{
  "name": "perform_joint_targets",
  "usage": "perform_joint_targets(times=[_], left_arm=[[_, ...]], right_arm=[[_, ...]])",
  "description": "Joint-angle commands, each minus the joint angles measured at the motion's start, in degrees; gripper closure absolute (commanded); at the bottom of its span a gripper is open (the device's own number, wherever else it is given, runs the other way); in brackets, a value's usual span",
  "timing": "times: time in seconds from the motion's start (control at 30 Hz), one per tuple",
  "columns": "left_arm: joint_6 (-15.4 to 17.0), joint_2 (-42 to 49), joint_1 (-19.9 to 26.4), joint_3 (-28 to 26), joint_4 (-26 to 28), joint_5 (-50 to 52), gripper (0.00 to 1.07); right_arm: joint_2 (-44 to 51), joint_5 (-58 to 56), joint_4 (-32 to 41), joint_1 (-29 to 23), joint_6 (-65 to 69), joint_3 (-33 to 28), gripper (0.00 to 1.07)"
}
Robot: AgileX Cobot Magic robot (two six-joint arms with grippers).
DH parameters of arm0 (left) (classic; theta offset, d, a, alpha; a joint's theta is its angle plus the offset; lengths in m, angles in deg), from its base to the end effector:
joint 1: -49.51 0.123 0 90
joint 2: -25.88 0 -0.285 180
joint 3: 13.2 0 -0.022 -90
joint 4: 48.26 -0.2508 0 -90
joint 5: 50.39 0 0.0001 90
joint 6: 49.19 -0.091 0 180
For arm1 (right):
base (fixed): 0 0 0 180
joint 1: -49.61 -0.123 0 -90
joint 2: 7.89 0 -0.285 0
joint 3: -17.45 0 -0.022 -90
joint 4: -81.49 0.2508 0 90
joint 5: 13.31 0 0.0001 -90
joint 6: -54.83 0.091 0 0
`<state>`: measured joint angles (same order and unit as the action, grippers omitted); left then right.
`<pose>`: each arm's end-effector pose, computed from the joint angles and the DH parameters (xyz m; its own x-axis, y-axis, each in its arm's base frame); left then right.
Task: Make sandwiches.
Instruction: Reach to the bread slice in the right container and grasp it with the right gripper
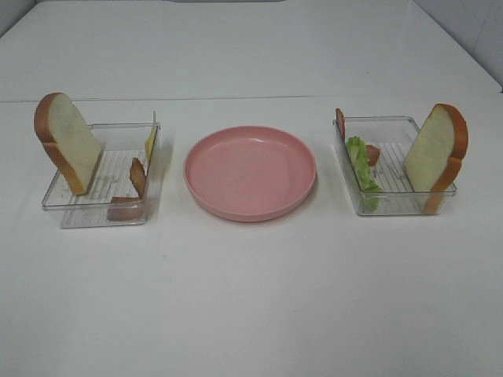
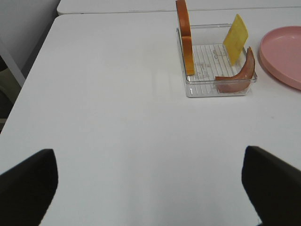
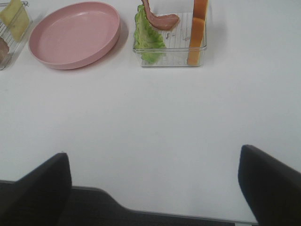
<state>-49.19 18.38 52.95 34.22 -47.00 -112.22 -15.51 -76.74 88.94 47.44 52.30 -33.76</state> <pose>-0.0086 -0.0023 0.2813 -0.4487 -0.0374 -0.8929 -0.0474 0.9987 -0.0180 -0.0031 0.0104 0.2614 -0.5324 -0.0060 -0.8465 -0.1282 0.9890 0.0736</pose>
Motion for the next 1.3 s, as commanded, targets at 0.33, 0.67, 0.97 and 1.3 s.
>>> perform_joint_targets(times=[0.33, 0.67, 0.97, 1.3], left_arm=[[0.5, 0.9, -0.1, 0.2, 0.2, 0.2, 0.07], [0.5, 0.9, -0.1, 0.2, 0.2, 0.2, 0.07], [0.5, 0.9, -0.1, 0.2, 0.2, 0.2, 0.07], [0.5, 0.9, -0.1, 0.2, 0.2, 0.2, 0.07]], right_arm=[[1.8, 0.3, -0.1, 0.2, -0.5, -0.2, 0.16], [1.8, 0.4, -0.6, 0.2, -0.5, -0.2, 0.16], [-0.1, 0.5, -0.7, 0.2, -0.2, -0.2, 0.16], [-22.9, 2.4, 0.2, 0.2, 6.9, 9.9, 0.16]])
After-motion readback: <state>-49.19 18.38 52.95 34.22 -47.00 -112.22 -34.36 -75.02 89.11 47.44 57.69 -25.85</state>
